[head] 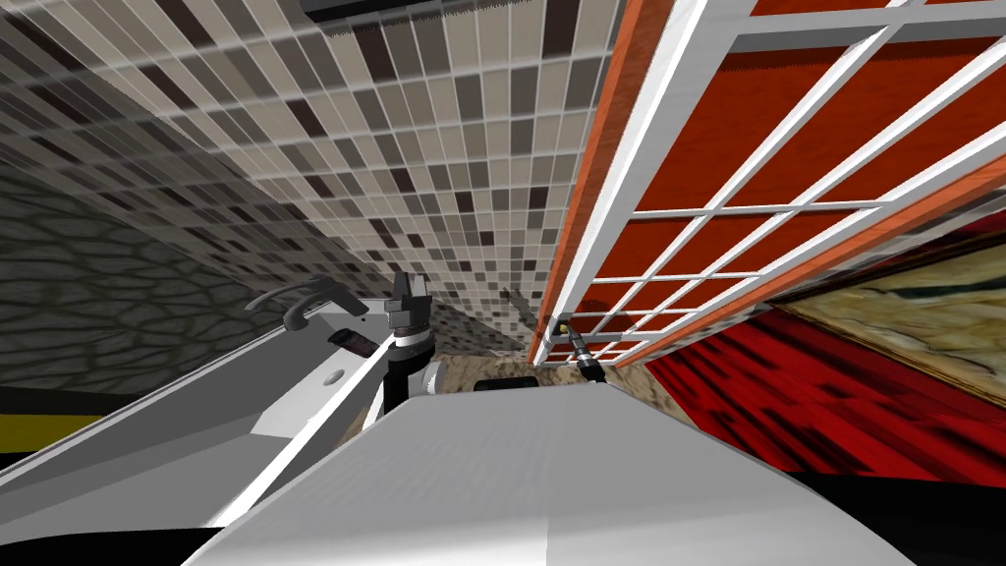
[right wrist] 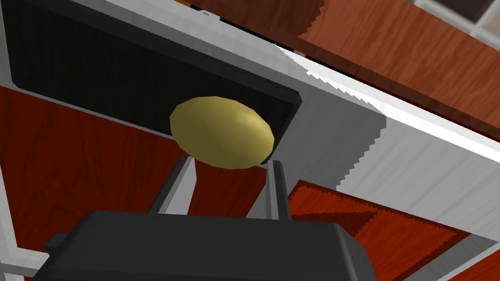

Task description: Pull the door open

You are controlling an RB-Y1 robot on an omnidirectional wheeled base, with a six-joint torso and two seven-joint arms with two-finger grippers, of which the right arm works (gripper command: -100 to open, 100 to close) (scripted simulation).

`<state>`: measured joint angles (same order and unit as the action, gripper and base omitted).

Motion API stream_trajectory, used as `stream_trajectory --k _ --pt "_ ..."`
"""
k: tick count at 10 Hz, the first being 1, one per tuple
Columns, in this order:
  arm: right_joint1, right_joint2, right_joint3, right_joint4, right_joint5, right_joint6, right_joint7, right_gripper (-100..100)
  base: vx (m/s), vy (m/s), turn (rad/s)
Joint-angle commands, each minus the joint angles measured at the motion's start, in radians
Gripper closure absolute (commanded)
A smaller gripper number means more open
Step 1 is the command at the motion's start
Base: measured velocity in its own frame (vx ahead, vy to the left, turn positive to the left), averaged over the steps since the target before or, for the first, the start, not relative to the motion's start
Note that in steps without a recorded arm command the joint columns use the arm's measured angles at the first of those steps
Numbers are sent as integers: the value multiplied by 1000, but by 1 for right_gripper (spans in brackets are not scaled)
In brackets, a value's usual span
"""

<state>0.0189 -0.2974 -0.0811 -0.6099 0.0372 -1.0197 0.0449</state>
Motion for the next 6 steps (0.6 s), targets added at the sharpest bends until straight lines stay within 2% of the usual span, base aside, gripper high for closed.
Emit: stream_trajectory --k 1,2,3,5,6 --pt "-4 15 16 -2 -7 3 -50 100 -37 -28 39" --pt "-4 15 16 -2 -7 3 -57 100 -25 -16 32" --pt "-5 17 21 -5 -18 7 -95 100 -32 -17 42" --pt "-5 17 21 -5 -18 7 -98 100 -21 -11 28" --pt "-5 19 25 -8 -30 12 -140 100 -25 -13 38"
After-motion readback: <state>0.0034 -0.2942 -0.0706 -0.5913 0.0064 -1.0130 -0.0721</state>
